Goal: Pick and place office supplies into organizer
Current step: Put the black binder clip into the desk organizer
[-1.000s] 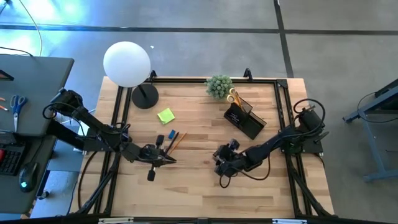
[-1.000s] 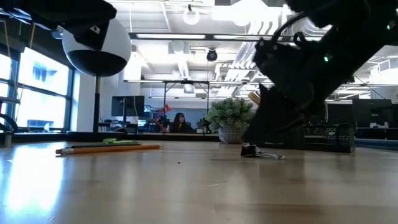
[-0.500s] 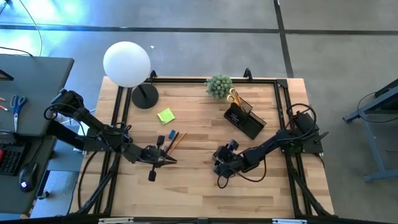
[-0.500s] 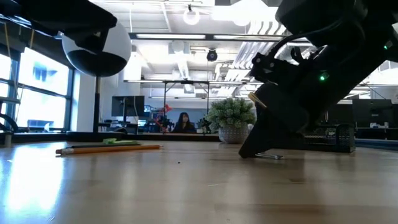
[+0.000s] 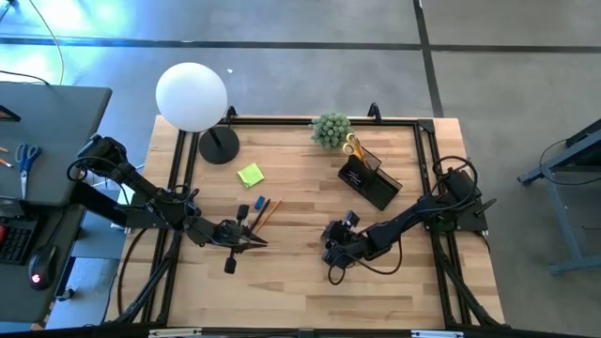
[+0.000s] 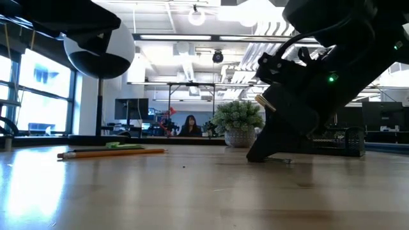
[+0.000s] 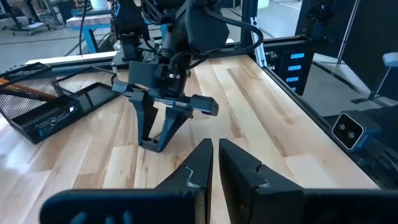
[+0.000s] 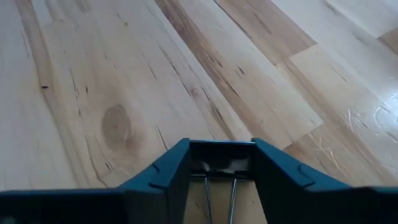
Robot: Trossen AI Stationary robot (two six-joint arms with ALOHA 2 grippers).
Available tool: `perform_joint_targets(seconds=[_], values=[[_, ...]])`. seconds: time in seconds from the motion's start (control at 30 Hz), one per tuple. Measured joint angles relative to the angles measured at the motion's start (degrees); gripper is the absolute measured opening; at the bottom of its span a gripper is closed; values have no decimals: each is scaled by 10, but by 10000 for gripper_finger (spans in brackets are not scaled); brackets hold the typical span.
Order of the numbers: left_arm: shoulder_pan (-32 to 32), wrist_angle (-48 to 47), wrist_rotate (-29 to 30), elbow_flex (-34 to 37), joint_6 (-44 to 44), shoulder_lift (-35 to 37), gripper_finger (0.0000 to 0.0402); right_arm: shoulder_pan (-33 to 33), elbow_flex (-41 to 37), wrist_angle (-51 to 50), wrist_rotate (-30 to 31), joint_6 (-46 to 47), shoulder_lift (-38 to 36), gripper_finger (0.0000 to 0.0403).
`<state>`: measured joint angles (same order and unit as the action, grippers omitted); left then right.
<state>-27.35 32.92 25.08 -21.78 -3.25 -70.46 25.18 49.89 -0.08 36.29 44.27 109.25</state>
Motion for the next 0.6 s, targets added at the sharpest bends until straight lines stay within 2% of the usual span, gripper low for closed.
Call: perform_joint_targets(seconds=[0.17,0.4,0.6], values=[[0,-1,0,0,0,0,18,0,0,0,-2,-8,-2,125],[0,-6,0,0,0,0,11,-6,-3,-31,1,-40,-42,153],[0,-5,0,0,0,0,10,-34,-2,-148,31,-71,-124,131]])
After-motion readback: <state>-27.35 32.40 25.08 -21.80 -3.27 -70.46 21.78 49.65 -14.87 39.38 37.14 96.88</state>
